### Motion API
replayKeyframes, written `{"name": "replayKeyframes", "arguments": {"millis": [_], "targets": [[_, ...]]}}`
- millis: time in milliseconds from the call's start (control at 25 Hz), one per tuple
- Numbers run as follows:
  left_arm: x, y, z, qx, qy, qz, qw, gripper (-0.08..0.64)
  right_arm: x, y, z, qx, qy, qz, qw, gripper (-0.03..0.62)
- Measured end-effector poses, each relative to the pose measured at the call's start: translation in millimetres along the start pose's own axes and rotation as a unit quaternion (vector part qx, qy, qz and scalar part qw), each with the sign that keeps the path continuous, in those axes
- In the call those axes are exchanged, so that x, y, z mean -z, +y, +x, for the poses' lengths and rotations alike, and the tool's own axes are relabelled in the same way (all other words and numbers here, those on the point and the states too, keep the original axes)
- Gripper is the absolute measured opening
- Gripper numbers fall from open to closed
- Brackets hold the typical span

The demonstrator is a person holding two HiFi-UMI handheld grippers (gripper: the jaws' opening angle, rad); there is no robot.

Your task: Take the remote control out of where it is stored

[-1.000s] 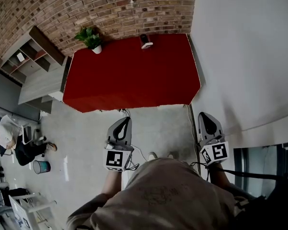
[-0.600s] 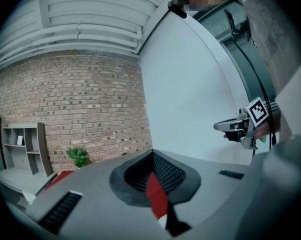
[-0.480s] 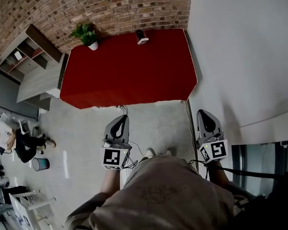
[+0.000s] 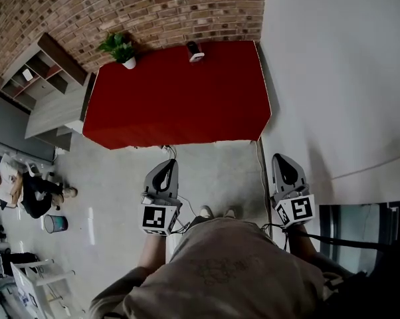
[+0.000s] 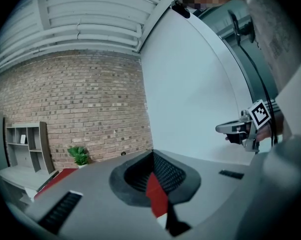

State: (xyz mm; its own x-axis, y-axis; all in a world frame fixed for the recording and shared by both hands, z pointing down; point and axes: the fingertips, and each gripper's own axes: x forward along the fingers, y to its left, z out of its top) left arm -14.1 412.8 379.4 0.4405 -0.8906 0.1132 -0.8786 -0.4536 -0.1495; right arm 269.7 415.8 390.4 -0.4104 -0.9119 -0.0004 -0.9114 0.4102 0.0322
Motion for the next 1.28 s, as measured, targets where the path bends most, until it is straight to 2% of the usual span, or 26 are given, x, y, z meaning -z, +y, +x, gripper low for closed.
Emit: {"name": "replayKeyframes", "arguments": {"millis": [320,640,760,1000,1160,1280], "targets": [[-4.5,-10.7,3.8,-0.005,0.007,0.001,1.0,0.011,-1.9,-10.8,2.2,-0.01,0.002,-0.003,1.0,0.014],[-5.5,-0.9,23.5,-0.01,-0.004,0.011,0.9999,0.011,2.5,-20.9,19.9,-0.015,-0.004,-0.008,1.0,0.014],[4.6,5.9,34.7,-0.011,-0.005,0.012,0.9999,0.011,8.0,-24.2,32.8,-0.012,-0.009,-0.013,1.0,0.014],[15.2,21.8,65.7,0.001,-0.02,0.016,0.9997,0.011,16.7,-26.7,63.7,-0.008,-0.016,-0.023,1.0,0.014],[12.9,29.9,88.9,0.019,-0.019,0.039,0.9989,0.011,16.9,-30.8,87.6,-0.002,-0.01,-0.022,1.0,0.014],[12.4,41.6,101.8,0.022,-0.02,0.031,0.9991,0.011,16.8,-33.0,106.1,0.0,-0.005,-0.021,1.0,0.014]]}}
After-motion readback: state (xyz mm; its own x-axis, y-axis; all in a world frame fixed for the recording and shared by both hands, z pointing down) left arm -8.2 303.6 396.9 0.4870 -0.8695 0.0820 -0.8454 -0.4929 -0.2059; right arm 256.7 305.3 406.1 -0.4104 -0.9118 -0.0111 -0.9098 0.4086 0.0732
